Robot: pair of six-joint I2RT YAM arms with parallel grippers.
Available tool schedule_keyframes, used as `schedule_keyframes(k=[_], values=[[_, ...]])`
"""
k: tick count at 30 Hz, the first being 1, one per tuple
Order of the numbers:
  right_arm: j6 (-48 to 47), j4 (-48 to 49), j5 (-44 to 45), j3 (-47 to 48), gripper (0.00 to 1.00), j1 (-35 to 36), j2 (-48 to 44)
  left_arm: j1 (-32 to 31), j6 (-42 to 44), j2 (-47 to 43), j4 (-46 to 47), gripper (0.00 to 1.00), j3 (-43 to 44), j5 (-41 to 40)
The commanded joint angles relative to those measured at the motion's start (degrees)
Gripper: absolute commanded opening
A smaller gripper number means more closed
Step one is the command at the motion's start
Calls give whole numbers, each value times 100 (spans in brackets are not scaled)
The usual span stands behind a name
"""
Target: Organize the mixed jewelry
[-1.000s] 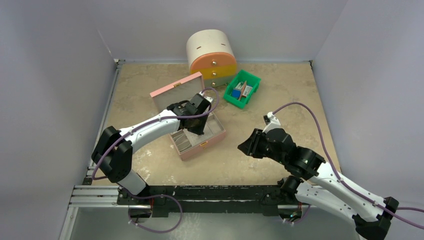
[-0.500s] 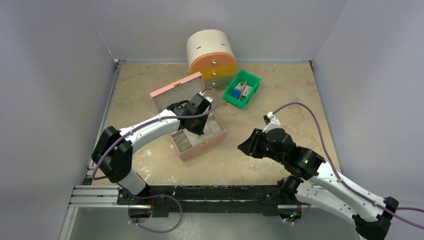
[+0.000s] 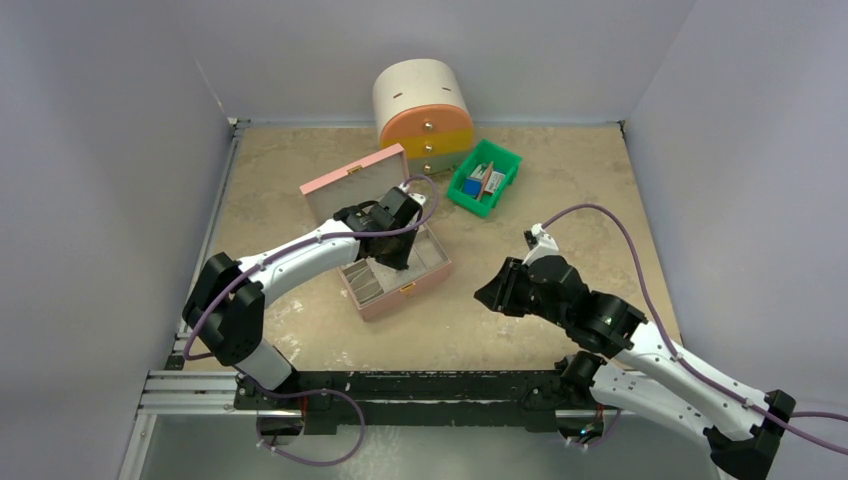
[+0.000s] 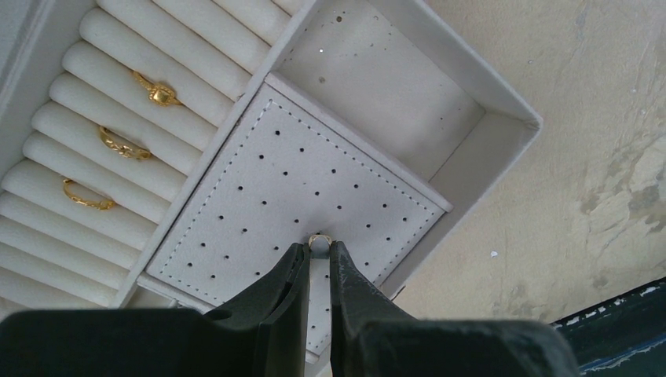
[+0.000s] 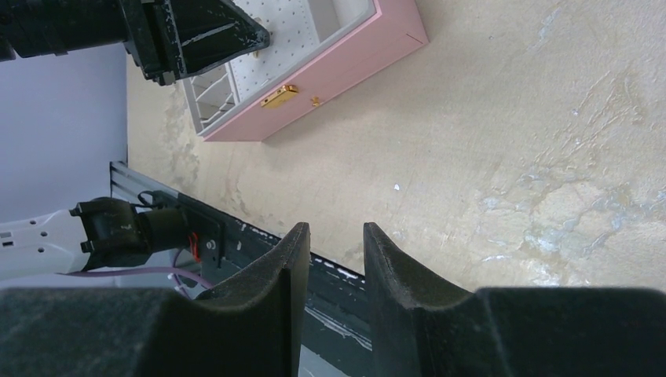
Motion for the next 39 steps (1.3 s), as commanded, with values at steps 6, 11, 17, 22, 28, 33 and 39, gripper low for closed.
schedule_keyframes(k=[6,11,17,22,28,33,39], values=[[30,235,-29,71,35,3,25,-10,75,-287,178,0,57,200],[42,232,-39,35,35,1,-7,-8,79,-269,172,0,39,149],[66,233,-39,10,35,7,-31,-12,51,-252,153,0,58,-19],[66,246,-30,2,35,2,-39,-8,51,-211,144,0,55,-50],[66,248,-30,-25,35,8,-56,-12,56,-165,136,0,70,-68],[68,242,-13,-35,35,4,-68,-10,52,-156,126,0,71,-91],[75,247,-19,-30,35,5,-51,-10,61,-145,83,0,50,-101]])
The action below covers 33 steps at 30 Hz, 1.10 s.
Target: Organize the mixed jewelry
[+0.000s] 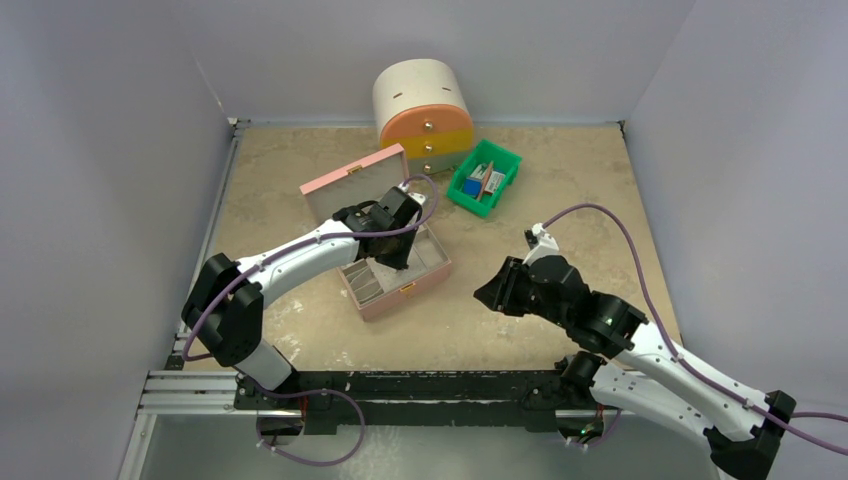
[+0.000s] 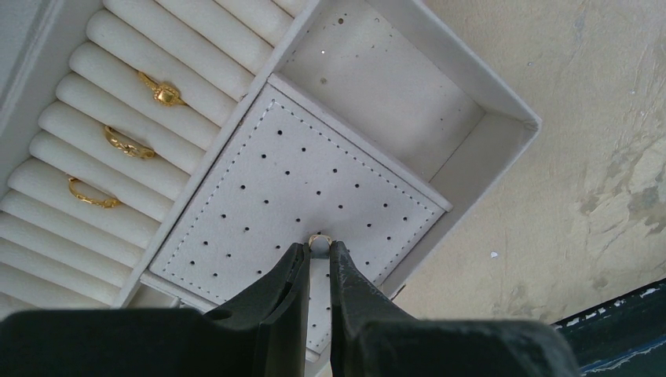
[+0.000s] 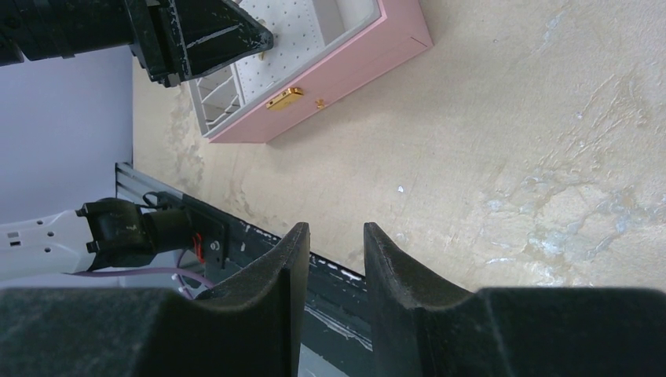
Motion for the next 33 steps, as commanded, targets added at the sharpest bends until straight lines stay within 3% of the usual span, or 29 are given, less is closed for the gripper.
schedule_keyframes(k=[1,33], values=[[64,200,-12,-30,35,1,-44,-12,64,-113,76,0,45,-92],[55,216,-21,0,35,-4,-3,-8,90,-12,-1,0,-16,-23]])
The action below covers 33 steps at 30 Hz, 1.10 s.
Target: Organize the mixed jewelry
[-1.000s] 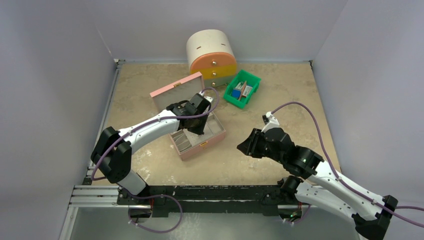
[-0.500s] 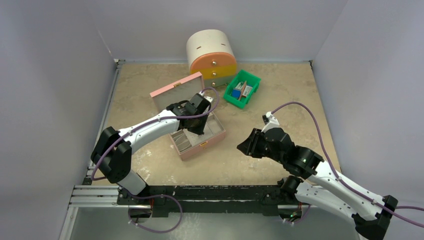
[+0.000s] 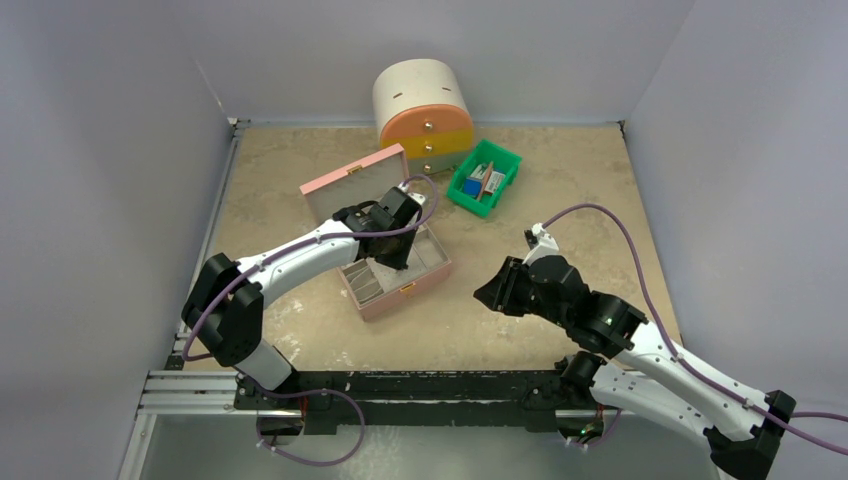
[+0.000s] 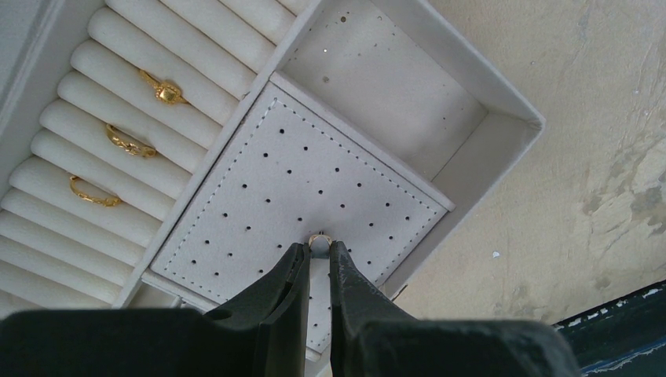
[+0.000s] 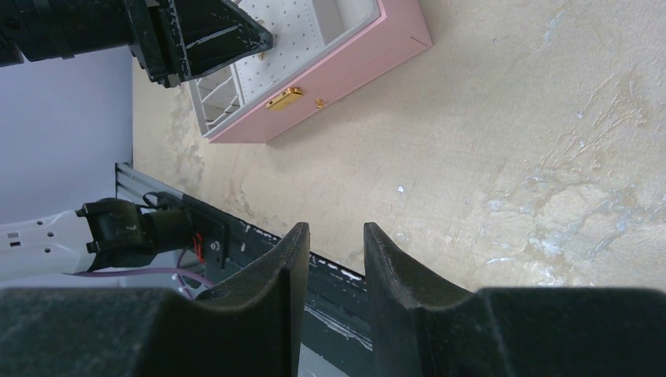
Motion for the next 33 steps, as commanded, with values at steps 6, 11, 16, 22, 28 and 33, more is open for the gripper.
schedule_keyframes(k=[6,11,16,22,28,33], values=[[40,218,-21,15,35,3,18,-10,88,-28,-19,0,-13,-6],[26,218,-21,48,35,7,29,-13,88,-28,-14,0,-19,-2],[22,215,-21,38,35,7,30,-7,79,21,31,0,2,83],[36,231,-30,-7,35,6,5,-12,62,76,69,0,68,125],[43,217,-12,-56,35,7,-70,-10,39,159,87,0,85,123],[53,177,5,-78,35,7,-131,-8,35,254,75,0,92,68]])
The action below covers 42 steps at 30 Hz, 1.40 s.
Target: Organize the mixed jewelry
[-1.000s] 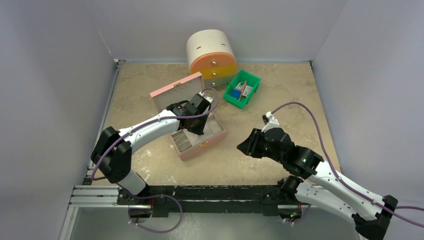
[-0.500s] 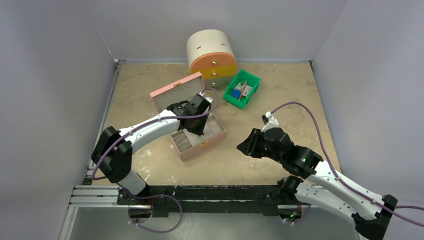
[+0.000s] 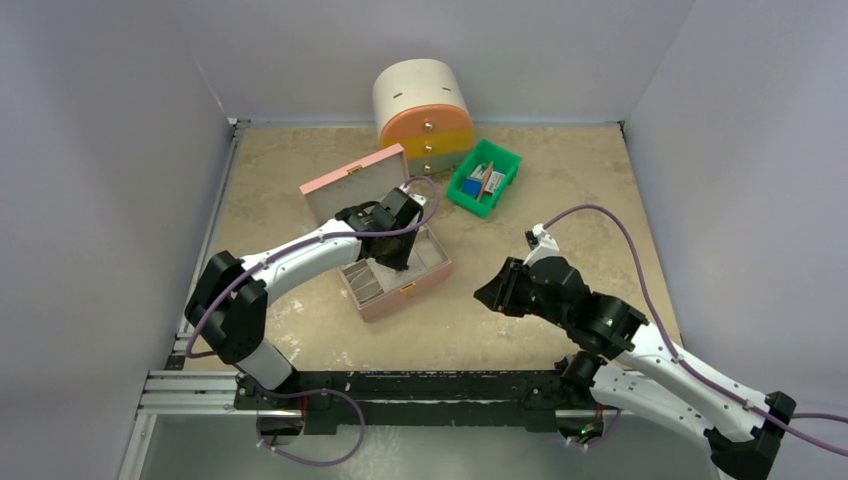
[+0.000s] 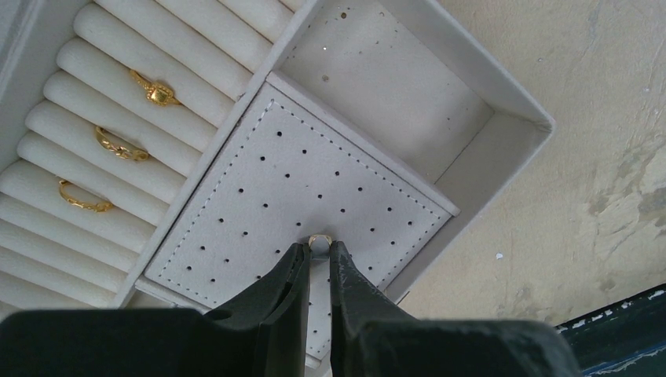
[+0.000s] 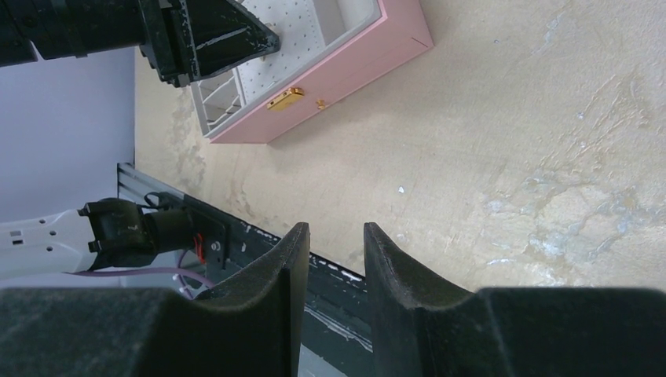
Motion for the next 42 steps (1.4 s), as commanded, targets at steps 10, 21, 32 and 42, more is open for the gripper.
schedule_keyframes(k=[10,21,32,42], values=[[62,160,-29,-65,39,3,-99,-11,27,186,47,17,103,-28],[63,168,-56,-61,41,2,-95,-9,37,49,91,28,129,-32],[-310,231,-83,167,40,0,231,-9,128,-655,-13,28,446,-141],[-1300,213,206,792,39,2,802,-6,174,-1820,-193,29,585,-622]])
